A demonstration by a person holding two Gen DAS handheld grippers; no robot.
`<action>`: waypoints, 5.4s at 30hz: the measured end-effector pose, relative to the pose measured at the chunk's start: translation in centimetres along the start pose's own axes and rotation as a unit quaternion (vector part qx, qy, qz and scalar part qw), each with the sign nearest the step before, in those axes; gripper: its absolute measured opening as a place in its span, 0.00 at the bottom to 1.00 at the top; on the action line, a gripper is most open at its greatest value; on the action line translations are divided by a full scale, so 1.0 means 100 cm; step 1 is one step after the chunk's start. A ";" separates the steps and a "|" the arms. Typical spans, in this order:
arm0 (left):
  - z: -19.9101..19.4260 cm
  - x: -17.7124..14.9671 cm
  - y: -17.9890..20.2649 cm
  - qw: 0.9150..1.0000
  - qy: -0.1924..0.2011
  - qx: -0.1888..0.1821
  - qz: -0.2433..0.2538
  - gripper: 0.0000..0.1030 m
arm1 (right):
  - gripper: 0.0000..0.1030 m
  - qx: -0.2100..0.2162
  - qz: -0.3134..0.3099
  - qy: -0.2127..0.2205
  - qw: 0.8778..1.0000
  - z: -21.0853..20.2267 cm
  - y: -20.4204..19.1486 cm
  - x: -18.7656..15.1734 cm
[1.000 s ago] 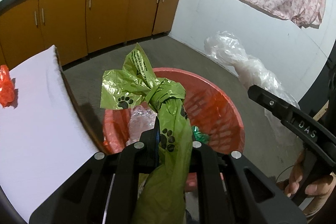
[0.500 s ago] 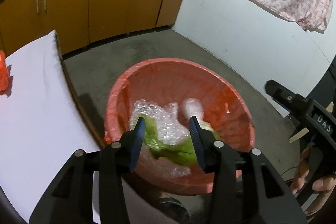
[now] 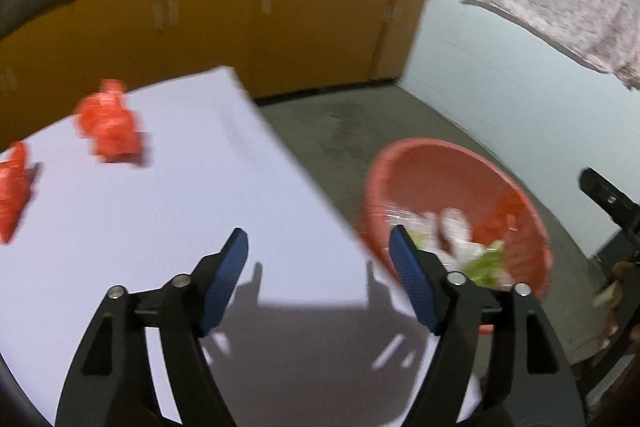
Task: Collect trash
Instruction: 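Grasp a red-orange bag with the left tool while the right tool grasps another red-orange bag, then carry both red-orange bags over the orange basket with both tools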
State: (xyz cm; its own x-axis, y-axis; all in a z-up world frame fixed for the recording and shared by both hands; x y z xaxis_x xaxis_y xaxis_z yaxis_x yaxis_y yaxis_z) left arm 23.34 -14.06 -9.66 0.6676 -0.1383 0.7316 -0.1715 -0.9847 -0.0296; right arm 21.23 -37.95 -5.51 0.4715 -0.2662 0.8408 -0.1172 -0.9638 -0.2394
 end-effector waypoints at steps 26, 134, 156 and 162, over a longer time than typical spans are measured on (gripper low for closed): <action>0.038 0.009 -0.285 0.952 -0.009 0.258 -0.163 0.97 | 0.96 0.136 -0.075 -0.061 0.986 0.108 -0.198 -0.001; -0.085 0.009 0.000 0.998 0.047 0.031 -0.027 0.45 | 0.47 0.121 0.021 -0.015 0.992 -0.039 0.014 0.006; -0.037 0.011 0.089 0.997 0.012 -0.057 0.047 0.45 | 0.47 0.081 0.063 0.002 0.995 -0.034 0.067 0.011; -0.023 0.014 0.103 0.996 0.004 -0.065 0.062 0.45 | 0.47 0.085 0.065 0.000 0.994 -0.021 0.065 0.014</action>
State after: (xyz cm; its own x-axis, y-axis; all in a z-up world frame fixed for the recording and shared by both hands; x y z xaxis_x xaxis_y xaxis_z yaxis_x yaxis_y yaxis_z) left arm 20.88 -24.17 -7.39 0.6299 -0.2574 0.7327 -0.3459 -0.9377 -0.0321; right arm 19.31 -44.59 -4.87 0.4613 -0.3886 0.7976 -0.0270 -0.9047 -0.4252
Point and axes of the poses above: each gripper's, at about its wrist camera, not at the fingertips, and z roughly the way its jaws point, y to its right, x to its top, the point moved 2 cm from there along z, roughly the way its jaws point, and after that the axes turned 14 degrees about x, right-handed, at the moved point
